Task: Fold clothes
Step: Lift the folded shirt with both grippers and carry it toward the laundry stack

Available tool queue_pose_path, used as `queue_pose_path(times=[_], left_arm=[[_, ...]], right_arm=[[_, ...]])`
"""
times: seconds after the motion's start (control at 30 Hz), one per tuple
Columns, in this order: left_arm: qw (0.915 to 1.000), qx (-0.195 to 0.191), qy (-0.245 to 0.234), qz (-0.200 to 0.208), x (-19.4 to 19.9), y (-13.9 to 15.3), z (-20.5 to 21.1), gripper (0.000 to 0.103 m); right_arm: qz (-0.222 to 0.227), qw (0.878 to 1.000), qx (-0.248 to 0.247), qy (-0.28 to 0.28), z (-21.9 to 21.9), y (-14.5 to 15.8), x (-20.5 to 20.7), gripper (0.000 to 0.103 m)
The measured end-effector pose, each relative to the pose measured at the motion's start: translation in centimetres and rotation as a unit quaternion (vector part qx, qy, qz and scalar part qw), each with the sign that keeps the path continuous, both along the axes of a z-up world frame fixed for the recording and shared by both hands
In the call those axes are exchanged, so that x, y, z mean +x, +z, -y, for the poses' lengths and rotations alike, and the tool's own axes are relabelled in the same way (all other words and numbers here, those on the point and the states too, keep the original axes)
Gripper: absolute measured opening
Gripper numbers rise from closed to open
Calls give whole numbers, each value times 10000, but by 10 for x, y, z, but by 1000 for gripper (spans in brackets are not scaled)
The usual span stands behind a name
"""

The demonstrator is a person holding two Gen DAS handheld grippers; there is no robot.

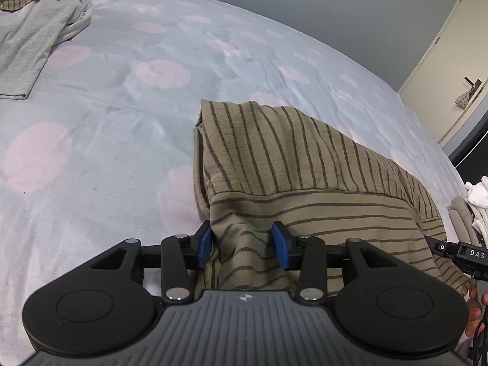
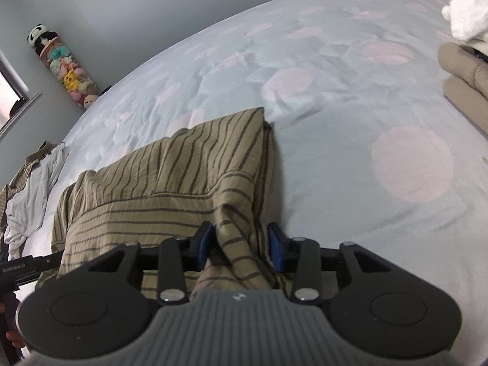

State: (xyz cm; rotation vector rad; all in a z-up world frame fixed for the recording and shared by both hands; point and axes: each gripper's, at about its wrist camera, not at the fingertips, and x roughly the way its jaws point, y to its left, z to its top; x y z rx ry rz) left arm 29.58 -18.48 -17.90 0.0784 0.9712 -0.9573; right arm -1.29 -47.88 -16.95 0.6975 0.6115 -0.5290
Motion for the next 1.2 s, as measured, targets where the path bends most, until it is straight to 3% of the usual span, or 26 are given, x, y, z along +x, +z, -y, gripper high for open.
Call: queue_pose_path(times=[0.23,0.33,0.57,0.73,1.2], left_arm=[[9998,-105,-152,-12,-3,-1,3,14],[9997,-195,-109,-15,-2,0,1,10],[9992,-380,-25,74,-2,7,-7,7],[9980,-563,-54,281,-9,20,-13,6],[9908,-1157,-441,540,-34,85,-8,5]], right_arm=[[45,10000,8,89,-3,0,3,24],[77,9999,19,114,-4,0,3,17],[508,9985,167,-108,-4,18,-9,12],[739,9972,17,-145,-13,37,-17,10],[1366,9895,-292,-366,-35,106,-64,9]])
